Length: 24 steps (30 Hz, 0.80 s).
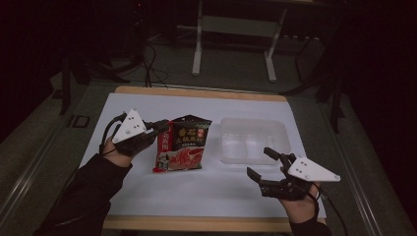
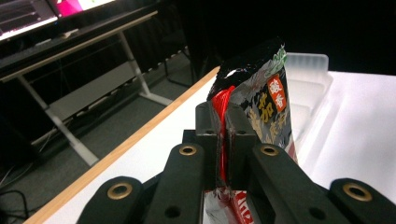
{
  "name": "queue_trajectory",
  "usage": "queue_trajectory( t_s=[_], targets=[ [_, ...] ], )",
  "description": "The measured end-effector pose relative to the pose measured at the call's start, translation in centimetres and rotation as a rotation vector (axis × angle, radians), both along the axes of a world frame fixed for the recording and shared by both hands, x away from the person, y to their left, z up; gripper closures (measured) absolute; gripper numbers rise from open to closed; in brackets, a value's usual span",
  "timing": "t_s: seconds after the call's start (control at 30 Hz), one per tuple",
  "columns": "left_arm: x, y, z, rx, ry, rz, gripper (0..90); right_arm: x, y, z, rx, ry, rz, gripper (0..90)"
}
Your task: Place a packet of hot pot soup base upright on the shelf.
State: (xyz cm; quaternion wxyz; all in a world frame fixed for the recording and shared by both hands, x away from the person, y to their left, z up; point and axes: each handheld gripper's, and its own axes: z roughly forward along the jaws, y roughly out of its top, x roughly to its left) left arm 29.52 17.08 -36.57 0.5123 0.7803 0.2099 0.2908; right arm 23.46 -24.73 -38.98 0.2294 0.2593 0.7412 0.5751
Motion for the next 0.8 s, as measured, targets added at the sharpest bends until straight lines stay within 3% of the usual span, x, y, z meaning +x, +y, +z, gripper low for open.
queue_trajectory(
  t_s=[0.13,0.37,0.57,0.73,0.8],
  targets=[
    [-0.6,-0.1,0.6,-0.017,-0.006,-0.025,87.0,0.5,0.1,2.1,0.019,-0.037,0.026,21.1],
    [-1.4,-0.8,1.5,-0.045,-0.007,-0.082,87.0,2.7,1.4,4.6,0.04,-0.016,0.073,21.1],
    [-1.9,-1.7,1.7,-0.054,-0.003,-0.129,87.0,4.4,3.1,4.6,0.081,0.048,0.138,21.3],
    [-2.3,-2.6,1.7,-0.041,-0.009,-0.156,87.0,5.3,4.8,4.0,0.071,0.083,0.177,24.7],
    [-2.5,-2.8,1.7,-0.038,-0.016,-0.164,87.0,5.7,5.4,3.7,0.047,0.093,0.196,31.5]
  ],
)
